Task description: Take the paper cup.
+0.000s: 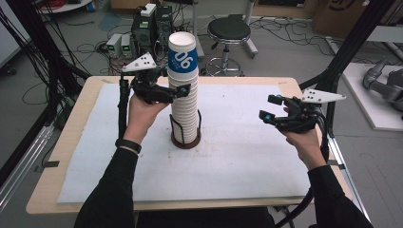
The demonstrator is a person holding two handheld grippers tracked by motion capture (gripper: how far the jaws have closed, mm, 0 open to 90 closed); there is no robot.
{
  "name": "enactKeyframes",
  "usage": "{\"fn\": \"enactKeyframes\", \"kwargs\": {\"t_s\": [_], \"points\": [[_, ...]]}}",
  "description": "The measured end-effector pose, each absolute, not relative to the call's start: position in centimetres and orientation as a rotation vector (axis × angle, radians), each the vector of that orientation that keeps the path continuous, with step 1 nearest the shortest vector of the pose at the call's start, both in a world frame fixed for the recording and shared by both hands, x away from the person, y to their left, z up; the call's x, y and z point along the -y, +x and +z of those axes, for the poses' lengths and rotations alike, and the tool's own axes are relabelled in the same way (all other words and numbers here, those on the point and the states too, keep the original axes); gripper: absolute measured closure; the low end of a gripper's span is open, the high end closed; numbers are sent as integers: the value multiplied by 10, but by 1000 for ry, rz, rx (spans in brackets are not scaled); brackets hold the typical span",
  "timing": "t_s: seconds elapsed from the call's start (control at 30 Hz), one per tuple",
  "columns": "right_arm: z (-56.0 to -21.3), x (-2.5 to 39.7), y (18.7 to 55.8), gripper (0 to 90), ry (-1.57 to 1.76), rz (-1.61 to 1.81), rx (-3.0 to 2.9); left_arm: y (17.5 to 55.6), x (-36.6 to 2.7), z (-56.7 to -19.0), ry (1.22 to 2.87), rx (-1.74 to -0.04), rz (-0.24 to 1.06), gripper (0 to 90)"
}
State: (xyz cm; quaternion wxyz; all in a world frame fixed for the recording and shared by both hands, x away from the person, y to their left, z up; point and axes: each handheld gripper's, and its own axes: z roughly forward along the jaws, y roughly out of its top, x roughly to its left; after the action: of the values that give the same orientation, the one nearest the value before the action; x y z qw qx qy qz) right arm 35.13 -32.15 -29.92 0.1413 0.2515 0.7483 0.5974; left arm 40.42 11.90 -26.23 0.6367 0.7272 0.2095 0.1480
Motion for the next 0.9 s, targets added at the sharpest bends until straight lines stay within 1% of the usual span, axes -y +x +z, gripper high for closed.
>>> {"fn": "enactKeyframes", "kwargs": {"t_s": [0.4,0.43,0.9], "points": [[-261,302,366,196,634,1746,-2182,405,-119,-263,1659,-477,333,120],[-254,296,369,196,609,1747,-2186,405,-119,-263,1658,-478,332,119],[-213,258,395,196,532,1775,-2218,406,-119,-263,1657,-474,328,120]]}}
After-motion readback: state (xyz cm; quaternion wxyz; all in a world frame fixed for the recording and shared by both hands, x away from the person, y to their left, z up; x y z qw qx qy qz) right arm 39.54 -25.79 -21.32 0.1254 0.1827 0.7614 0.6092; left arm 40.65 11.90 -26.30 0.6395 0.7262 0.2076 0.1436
